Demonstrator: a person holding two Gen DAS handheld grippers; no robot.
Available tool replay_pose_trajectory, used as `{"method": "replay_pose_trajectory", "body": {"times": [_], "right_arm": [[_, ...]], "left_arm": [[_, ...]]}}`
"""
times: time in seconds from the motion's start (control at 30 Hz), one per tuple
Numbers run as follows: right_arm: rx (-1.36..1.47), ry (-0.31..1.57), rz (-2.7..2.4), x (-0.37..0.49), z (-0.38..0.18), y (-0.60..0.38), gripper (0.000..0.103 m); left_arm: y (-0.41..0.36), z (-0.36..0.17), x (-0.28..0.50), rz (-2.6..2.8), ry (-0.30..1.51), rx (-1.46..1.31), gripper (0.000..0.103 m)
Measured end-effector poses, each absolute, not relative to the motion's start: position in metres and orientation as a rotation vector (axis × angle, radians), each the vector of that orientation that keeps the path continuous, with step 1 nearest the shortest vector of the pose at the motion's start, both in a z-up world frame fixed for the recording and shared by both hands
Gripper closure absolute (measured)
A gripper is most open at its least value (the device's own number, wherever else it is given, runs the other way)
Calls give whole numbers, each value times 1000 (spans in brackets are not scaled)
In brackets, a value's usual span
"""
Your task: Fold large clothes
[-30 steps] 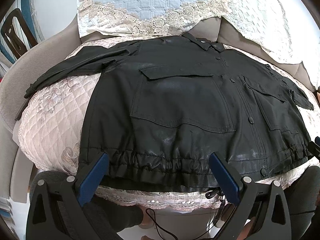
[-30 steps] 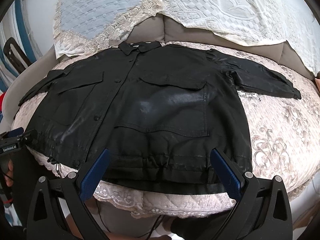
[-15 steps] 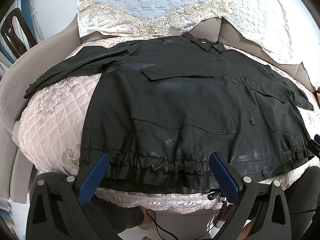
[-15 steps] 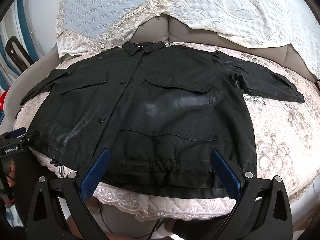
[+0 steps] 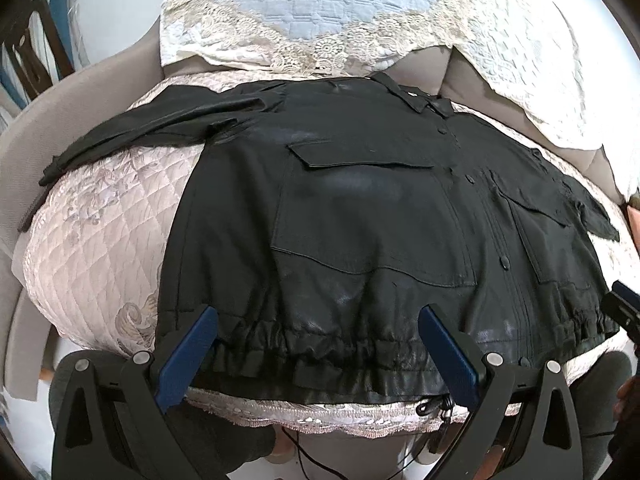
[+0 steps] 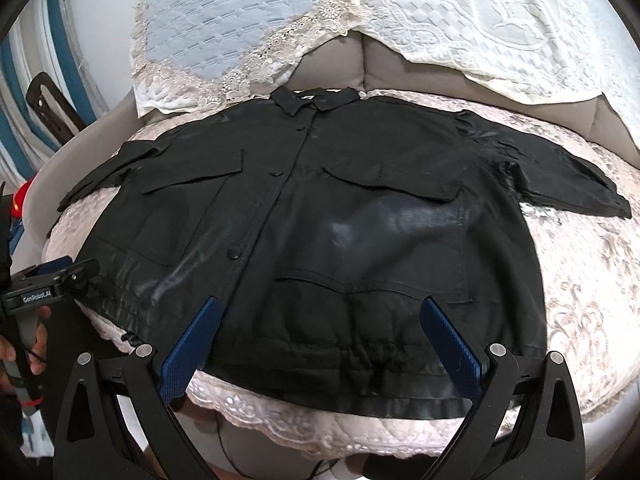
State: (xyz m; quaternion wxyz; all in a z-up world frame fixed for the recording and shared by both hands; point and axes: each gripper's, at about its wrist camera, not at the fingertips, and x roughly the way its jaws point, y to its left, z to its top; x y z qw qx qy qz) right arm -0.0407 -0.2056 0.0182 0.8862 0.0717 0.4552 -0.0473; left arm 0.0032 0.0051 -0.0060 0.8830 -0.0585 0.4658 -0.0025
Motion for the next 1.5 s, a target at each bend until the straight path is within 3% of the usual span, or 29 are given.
{"method": "replay_pose_trajectory", "body": {"times": [0.13,0.6,0.97,1.37,1.4,1.5], "right_arm": [[127,946,-92,-30,17,-198,3],[86,952,-18,20,13,-172,3],[64,979,32,46,4,-155,3],[41,1023,30,63,-9,-147,3],[40,1025,29,64,-9,-146,3],[40,1030,30,66,-11,-146,3]], "left_arm": [[13,-4,7,12,942,-139,12],[72,2,51,122,891,-192,12],[212,4,105,386,811,-339,12],[322,-44,147,565,820,-550,13],[326,-46,149,569,819,-559,15],[332,-49,155,603,804,-556,32]]}}
